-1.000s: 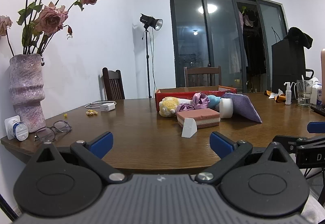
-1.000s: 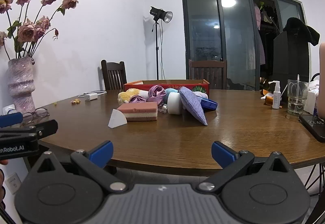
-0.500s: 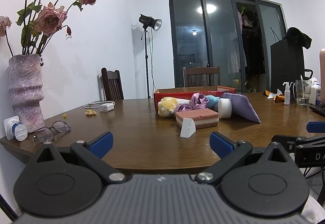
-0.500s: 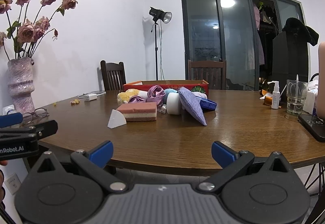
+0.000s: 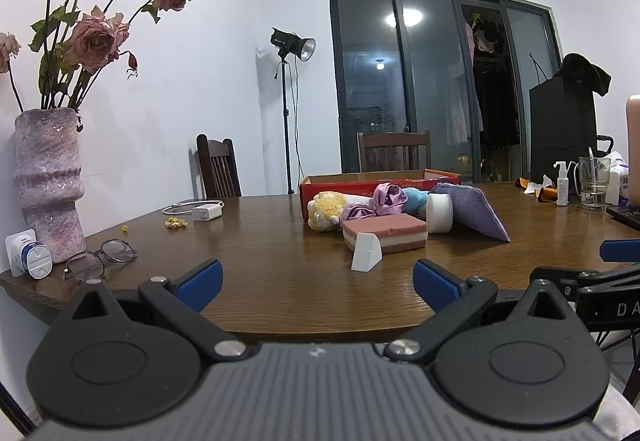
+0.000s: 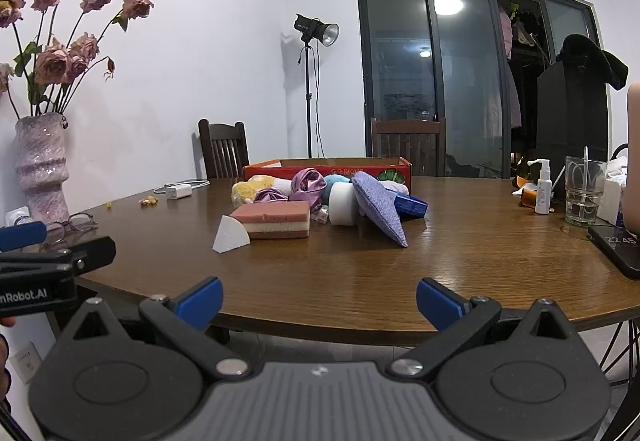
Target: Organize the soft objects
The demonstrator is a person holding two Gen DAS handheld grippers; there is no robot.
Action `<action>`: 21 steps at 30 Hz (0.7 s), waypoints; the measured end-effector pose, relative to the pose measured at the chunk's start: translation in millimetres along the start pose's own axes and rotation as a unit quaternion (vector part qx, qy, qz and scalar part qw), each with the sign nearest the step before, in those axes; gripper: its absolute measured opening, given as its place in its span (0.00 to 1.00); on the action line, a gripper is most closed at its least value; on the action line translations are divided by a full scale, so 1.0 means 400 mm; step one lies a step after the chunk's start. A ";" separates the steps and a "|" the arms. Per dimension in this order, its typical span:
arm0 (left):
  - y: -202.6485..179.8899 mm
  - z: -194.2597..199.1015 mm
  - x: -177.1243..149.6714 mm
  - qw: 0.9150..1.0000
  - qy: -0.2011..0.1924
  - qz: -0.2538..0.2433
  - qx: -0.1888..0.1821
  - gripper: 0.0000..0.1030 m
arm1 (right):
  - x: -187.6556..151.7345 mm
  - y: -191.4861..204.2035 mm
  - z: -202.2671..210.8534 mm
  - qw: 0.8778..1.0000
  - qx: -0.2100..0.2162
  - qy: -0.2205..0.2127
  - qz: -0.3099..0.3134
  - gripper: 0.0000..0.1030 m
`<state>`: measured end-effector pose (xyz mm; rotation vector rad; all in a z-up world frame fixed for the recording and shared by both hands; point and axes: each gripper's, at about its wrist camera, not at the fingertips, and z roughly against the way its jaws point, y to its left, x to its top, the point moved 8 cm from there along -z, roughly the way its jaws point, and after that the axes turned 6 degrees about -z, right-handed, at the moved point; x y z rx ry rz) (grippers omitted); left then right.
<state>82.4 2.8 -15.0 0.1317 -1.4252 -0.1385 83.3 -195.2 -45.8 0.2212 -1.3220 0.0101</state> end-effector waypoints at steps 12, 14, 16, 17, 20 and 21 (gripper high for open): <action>-0.004 -0.007 -0.008 1.000 0.009 0.002 -0.004 1.00 | -0.002 0.000 -0.001 1.000 0.000 0.002 -0.001 1.00; -0.009 -0.010 -0.010 1.000 0.010 -0.003 -0.005 1.00 | 0.001 0.000 -0.002 1.000 0.001 0.002 -0.001 1.00; -0.013 -0.019 -0.001 1.000 0.007 -0.005 -0.003 1.00 | 0.011 -0.007 -0.012 1.000 -0.001 0.003 -0.003 1.00; -0.016 -0.028 0.006 1.000 0.008 -0.004 -0.003 1.00 | 0.019 -0.011 -0.019 1.000 -0.002 0.004 -0.002 1.00; -0.032 -0.059 0.023 1.000 0.016 0.000 -0.013 1.00 | 0.049 -0.037 -0.052 1.000 -0.011 0.003 -0.004 1.00; -0.040 -0.072 0.032 1.000 0.022 0.000 -0.020 1.00 | 0.060 -0.047 -0.069 1.000 -0.006 0.007 -0.009 1.00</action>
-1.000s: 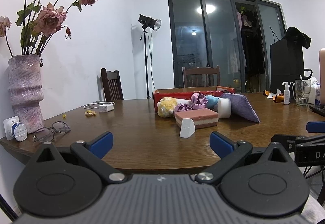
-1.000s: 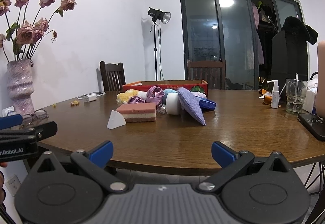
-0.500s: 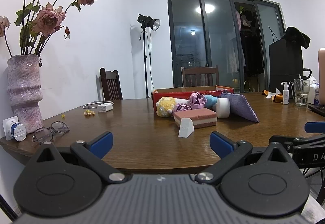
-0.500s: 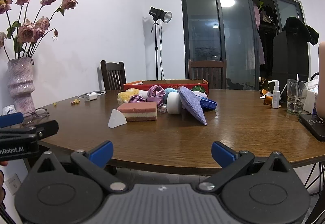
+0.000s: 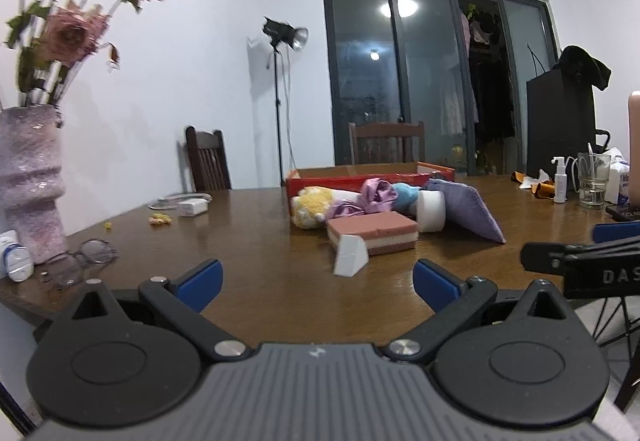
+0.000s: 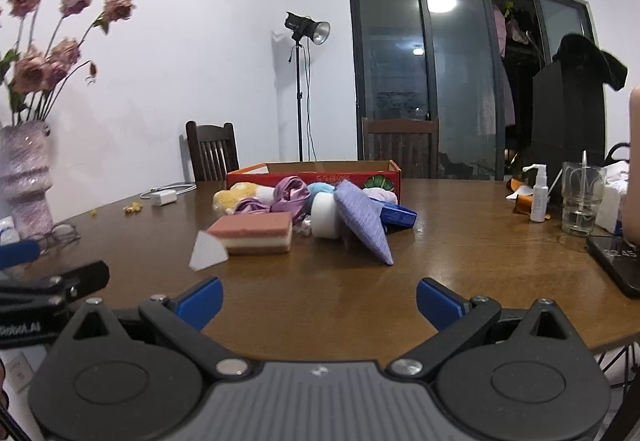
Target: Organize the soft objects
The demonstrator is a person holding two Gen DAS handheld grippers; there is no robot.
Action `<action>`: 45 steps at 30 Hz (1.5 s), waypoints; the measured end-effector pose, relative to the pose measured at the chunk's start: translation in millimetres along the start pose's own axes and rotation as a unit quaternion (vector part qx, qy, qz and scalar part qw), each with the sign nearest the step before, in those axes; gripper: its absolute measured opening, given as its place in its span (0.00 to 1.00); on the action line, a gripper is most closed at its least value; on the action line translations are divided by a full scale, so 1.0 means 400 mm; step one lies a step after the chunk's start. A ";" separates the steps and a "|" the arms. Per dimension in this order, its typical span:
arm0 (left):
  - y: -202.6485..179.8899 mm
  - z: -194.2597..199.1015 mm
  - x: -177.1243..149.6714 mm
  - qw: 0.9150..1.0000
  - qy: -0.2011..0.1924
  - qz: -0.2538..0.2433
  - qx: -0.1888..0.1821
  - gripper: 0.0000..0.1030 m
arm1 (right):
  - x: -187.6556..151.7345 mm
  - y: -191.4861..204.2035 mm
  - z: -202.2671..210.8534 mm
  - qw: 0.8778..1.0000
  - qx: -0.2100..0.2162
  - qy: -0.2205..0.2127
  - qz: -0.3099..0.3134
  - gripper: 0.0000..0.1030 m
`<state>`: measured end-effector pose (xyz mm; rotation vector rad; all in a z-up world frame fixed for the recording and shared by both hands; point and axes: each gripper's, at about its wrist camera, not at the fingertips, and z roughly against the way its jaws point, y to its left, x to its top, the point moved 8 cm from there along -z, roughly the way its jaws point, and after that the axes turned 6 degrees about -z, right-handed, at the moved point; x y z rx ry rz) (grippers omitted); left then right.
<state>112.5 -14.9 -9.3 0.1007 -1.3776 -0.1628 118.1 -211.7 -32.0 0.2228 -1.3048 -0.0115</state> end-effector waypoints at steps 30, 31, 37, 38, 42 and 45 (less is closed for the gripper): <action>0.087 -0.591 0.036 0.922 0.233 0.222 -0.214 0.44 | 0.113 0.119 -0.561 0.985 0.086 0.145 -0.025 0.41; 0.085 -0.590 0.032 0.919 0.234 0.230 -0.221 0.44 | 0.112 0.117 -0.560 0.985 0.086 0.146 -0.027 0.41; 0.086 -0.583 0.028 0.923 0.224 0.224 -0.219 0.35 | 0.109 0.100 -0.561 0.981 0.099 0.157 -0.050 0.41; 0.085 -0.580 0.033 0.925 0.221 0.220 -0.217 0.35 | 0.111 0.098 -0.561 0.980 0.101 0.160 -0.057 0.40; 0.090 -0.551 0.081 0.936 0.185 0.206 -0.216 0.34 | 0.137 0.103 -0.533 0.982 0.105 0.144 -0.064 0.40; 0.096 -0.533 0.117 0.939 0.165 0.206 -0.221 0.34 | 0.170 0.114 -0.502 0.985 0.108 0.124 -0.061 0.40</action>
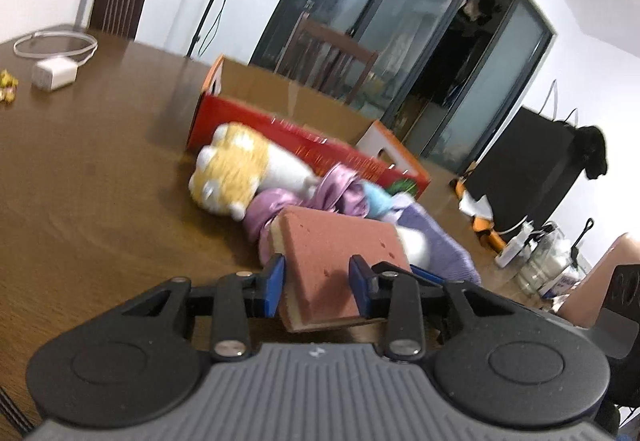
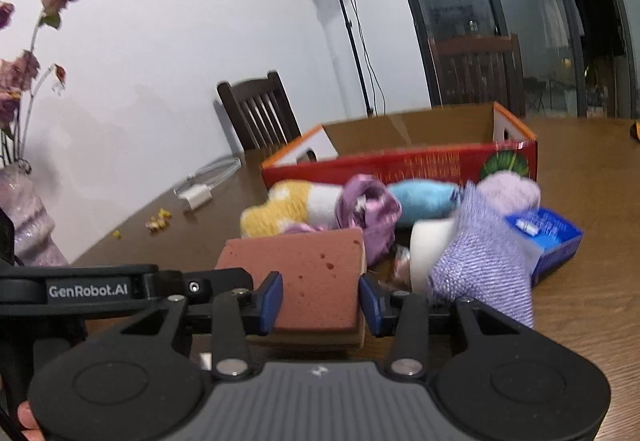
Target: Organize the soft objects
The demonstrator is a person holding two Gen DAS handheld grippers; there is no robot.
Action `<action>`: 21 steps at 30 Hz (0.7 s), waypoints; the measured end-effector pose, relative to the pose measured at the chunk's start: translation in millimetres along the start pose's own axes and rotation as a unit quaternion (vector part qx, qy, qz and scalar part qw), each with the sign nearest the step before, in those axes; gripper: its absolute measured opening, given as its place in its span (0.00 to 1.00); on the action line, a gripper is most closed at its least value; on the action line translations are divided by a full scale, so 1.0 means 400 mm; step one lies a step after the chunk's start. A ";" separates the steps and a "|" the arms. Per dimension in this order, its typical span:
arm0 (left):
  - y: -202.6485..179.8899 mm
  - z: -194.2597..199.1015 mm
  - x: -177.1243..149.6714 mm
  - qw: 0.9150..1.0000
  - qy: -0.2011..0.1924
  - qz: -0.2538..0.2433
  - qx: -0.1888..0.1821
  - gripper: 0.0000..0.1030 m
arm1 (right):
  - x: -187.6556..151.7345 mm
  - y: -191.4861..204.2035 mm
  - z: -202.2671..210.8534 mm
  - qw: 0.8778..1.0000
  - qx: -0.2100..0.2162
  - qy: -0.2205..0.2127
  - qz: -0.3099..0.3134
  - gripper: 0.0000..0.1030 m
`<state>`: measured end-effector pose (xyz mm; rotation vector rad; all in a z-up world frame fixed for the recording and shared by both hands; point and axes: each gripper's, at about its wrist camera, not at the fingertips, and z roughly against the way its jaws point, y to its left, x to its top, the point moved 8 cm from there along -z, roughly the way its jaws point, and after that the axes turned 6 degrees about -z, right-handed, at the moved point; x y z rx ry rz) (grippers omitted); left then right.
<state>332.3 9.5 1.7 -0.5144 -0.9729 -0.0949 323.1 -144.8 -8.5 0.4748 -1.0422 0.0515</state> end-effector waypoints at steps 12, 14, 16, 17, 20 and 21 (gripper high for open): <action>0.005 -0.097 0.319 0.997 -0.079 -0.027 0.002 0.34 | 0.283 0.033 -0.086 0.998 0.010 -0.047 0.035 0.40; 0.037 -0.172 0.411 0.998 -0.066 -0.014 0.000 0.34 | 0.365 0.012 -0.158 0.999 0.017 -0.039 0.014 0.40; 0.073 -0.256 0.480 0.999 -0.042 -0.010 0.006 0.34 | 0.439 -0.015 -0.252 1.000 0.018 -0.018 -0.012 0.40; 0.094 -0.301 0.516 0.999 -0.036 -0.008 0.014 0.34 | 0.474 -0.030 -0.304 1.000 0.019 -0.005 -0.025 0.40; 0.159 -0.462 0.588 0.999 0.011 -0.014 0.033 0.33 | 0.553 -0.083 -0.467 0.997 0.004 0.036 -0.063 0.41; 0.186 -0.508 0.596 0.999 0.027 0.000 0.045 0.32 | 0.572 -0.099 -0.527 0.997 -0.001 0.050 -0.065 0.41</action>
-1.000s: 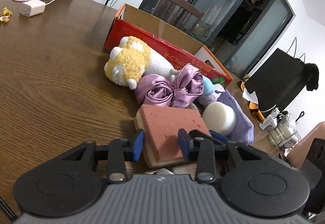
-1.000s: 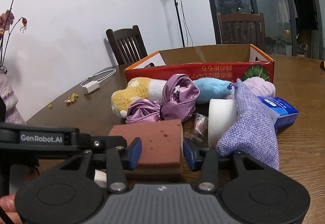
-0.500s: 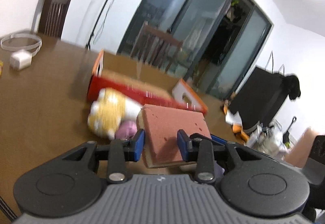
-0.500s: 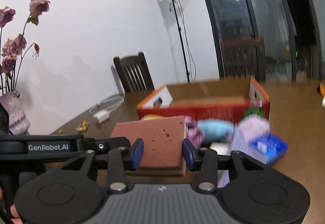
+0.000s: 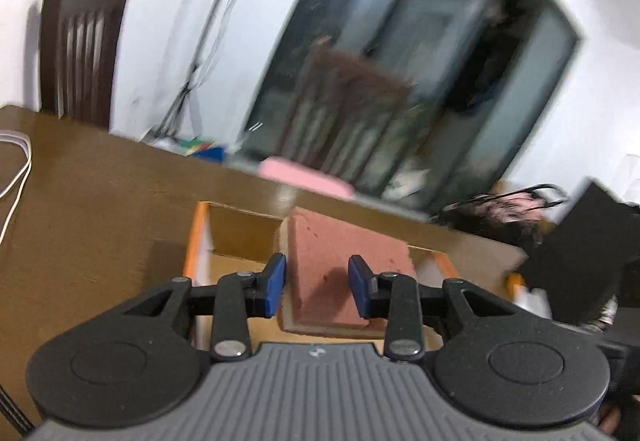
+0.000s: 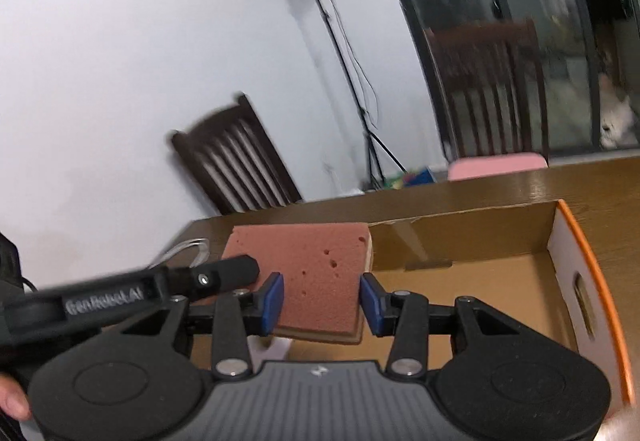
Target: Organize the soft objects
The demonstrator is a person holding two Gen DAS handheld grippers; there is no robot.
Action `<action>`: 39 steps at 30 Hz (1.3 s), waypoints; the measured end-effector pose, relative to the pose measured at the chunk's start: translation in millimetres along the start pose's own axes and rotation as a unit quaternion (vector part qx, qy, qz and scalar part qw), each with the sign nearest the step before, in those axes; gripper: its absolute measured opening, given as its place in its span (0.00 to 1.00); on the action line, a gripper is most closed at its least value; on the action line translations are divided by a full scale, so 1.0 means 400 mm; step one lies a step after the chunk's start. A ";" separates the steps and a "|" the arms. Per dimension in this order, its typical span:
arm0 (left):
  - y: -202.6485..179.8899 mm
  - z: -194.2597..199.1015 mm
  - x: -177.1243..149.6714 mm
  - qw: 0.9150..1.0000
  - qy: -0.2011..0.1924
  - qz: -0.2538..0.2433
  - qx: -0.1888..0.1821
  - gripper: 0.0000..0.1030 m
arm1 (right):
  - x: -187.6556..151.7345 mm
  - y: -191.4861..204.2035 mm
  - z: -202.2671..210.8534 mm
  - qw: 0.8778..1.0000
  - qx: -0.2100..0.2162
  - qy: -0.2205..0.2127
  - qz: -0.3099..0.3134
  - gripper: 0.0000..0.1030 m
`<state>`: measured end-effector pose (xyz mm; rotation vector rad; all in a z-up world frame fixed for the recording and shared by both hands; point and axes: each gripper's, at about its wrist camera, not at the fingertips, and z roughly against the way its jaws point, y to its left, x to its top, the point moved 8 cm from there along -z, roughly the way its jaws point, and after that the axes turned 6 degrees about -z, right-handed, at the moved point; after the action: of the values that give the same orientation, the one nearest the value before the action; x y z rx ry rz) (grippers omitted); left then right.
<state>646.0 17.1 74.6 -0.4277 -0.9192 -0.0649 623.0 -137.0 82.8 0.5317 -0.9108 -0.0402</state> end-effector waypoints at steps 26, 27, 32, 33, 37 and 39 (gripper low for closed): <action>0.054 0.017 0.092 0.994 -0.004 -0.059 0.092 0.79 | 0.067 -0.048 -0.139 0.997 -0.067 0.045 -0.001 0.55; 0.048 0.055 0.097 0.993 -0.013 -0.064 0.100 0.81 | 0.075 -0.039 -0.102 0.997 -0.070 0.039 0.013 0.56; 0.001 0.218 0.088 0.986 -0.043 -0.103 0.127 0.84 | 0.087 -0.014 0.101 0.991 -0.096 0.005 0.089 0.65; -0.010 0.248 0.082 0.984 -0.049 -0.108 0.130 0.84 | 0.086 -0.010 0.149 0.989 -0.103 -0.006 0.102 0.67; -0.051 0.377 0.047 0.980 -0.072 -0.121 0.140 0.90 | 0.080 -0.005 0.294 0.985 -0.118 -0.038 0.118 0.75; -0.079 0.429 0.019 0.978 -0.082 -0.130 0.140 0.92 | 0.069 -0.004 0.358 0.986 -0.114 -0.048 0.115 0.77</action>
<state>513.4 55.4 181.5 -0.0489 -1.1250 -0.1386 531.6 -205.7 173.2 0.2108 -1.0419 0.0397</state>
